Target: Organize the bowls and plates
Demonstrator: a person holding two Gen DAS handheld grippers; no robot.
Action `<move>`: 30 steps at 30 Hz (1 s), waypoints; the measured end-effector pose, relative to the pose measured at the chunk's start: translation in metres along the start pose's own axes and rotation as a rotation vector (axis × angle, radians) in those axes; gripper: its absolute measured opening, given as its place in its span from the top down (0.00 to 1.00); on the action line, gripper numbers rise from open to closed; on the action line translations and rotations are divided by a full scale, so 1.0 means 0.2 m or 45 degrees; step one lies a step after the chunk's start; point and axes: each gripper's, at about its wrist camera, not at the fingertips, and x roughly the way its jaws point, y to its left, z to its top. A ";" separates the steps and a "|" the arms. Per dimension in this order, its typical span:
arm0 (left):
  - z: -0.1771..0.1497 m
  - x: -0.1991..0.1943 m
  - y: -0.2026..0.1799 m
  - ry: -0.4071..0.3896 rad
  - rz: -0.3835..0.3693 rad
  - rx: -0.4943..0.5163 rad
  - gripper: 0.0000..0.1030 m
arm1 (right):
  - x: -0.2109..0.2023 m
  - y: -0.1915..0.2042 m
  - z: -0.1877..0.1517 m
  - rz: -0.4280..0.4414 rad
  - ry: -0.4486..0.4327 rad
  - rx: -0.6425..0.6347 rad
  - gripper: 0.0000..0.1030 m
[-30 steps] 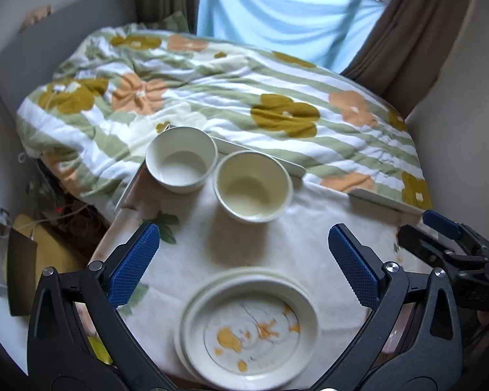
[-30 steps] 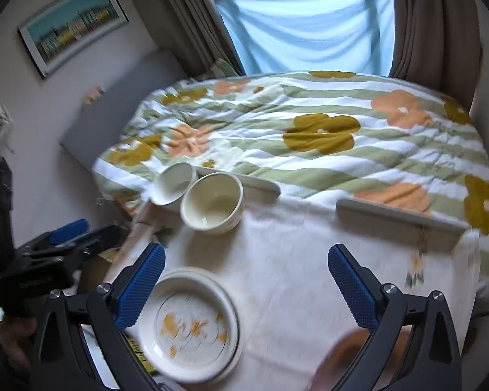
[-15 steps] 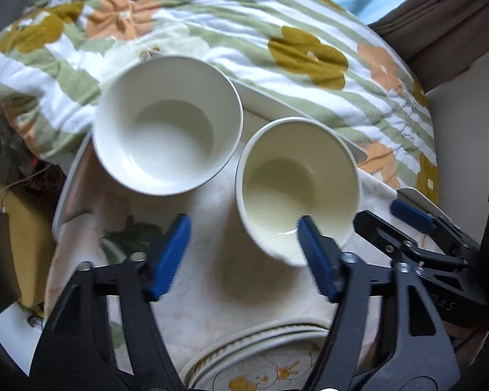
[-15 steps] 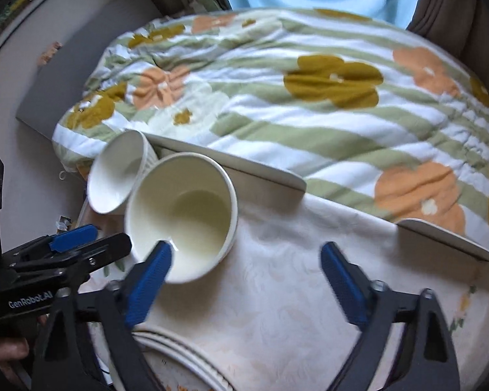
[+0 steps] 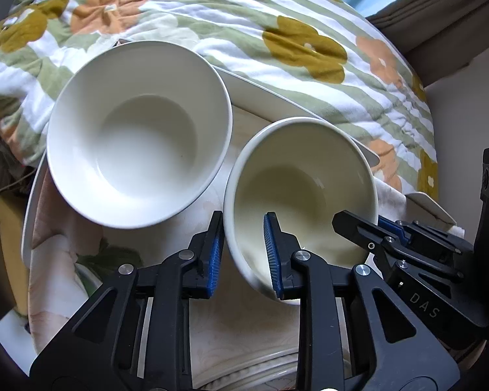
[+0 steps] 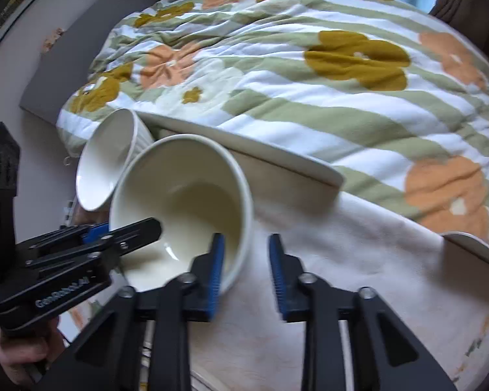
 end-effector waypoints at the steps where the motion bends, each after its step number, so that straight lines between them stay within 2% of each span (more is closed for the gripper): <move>1: 0.00 0.00 0.00 0.000 0.000 -0.001 0.79 | 0.00 0.00 0.00 -0.008 -0.001 -0.002 0.85; 10: 0.00 -0.03 -0.01 -0.025 0.019 0.026 0.79 | -0.01 0.03 0.00 -0.006 -0.022 -0.009 0.85; 17: -0.01 -0.16 -0.11 -0.090 0.006 0.089 0.79 | -0.16 0.03 -0.02 -0.006 -0.102 0.006 0.85; 23: -0.09 -0.35 -0.33 -0.155 -0.010 0.192 0.79 | -0.42 -0.02 -0.13 -0.010 -0.201 0.053 0.85; 30: -0.36 -0.55 -0.72 -0.219 -0.043 0.327 0.79 | -0.78 -0.14 -0.38 -0.045 -0.314 0.097 0.85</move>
